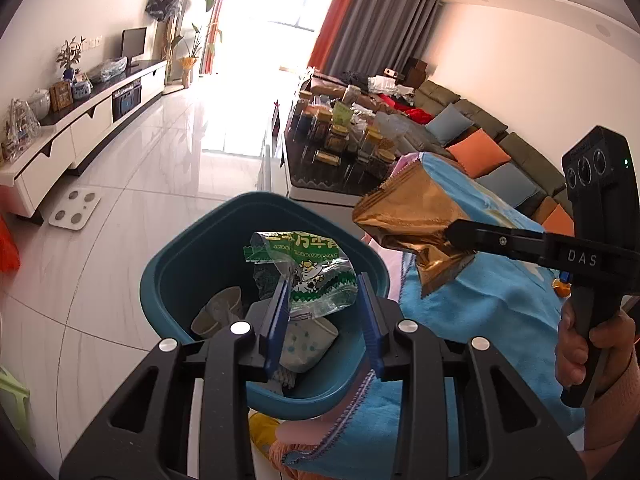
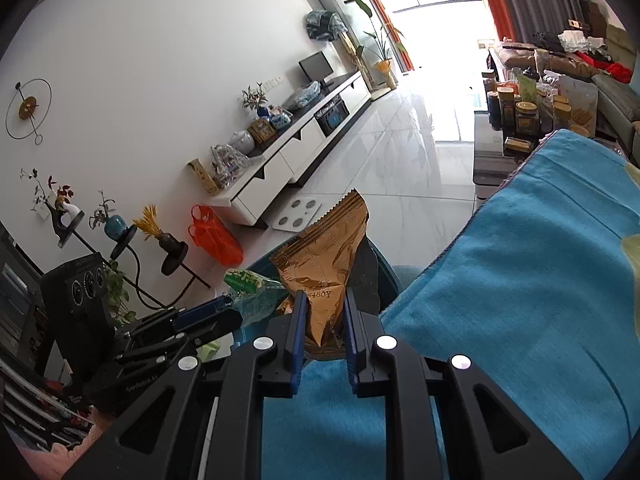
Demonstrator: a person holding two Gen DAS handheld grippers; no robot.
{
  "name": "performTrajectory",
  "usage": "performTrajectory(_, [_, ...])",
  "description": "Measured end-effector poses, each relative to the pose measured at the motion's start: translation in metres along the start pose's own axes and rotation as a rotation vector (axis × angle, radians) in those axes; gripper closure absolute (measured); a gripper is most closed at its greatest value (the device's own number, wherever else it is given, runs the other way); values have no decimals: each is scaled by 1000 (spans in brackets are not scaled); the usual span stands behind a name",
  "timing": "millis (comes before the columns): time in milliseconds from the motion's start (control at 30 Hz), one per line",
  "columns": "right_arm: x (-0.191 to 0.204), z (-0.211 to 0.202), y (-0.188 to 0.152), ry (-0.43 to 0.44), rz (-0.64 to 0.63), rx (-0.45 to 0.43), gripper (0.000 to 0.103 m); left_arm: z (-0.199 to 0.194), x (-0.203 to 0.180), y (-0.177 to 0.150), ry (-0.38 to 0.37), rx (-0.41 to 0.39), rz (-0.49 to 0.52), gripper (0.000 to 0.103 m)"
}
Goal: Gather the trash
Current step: 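Open the left gripper over the bin while the right releases the foil bag into it, then move both open grippers back over the bed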
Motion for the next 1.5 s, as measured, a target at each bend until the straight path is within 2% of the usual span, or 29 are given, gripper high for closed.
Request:
performTrajectory(800, [10,67,28,-47,14,142,84,63,28,5,0,102,-85,69])
performTrajectory(1167, [7,66,28,-38,31,135,81,80,36,5,-7,119,-118,59])
performTrajectory(1433, [2,53,20,-28,35,114,77,75,30,2,1,96,-94,56])
performTrajectory(1500, [2,47,17,-25,36,100,76,69,24,3,4,77,-78,51])
Point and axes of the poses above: each gripper's, at about its wrist camera, not at the fingertips, and z roughly the way its jaws point, x to its left, y to its top, the point moved 1 cm from there along z, roughly the way its jaws point, and after that the axes turned 12 degrees about x, right-handed, at the moved point
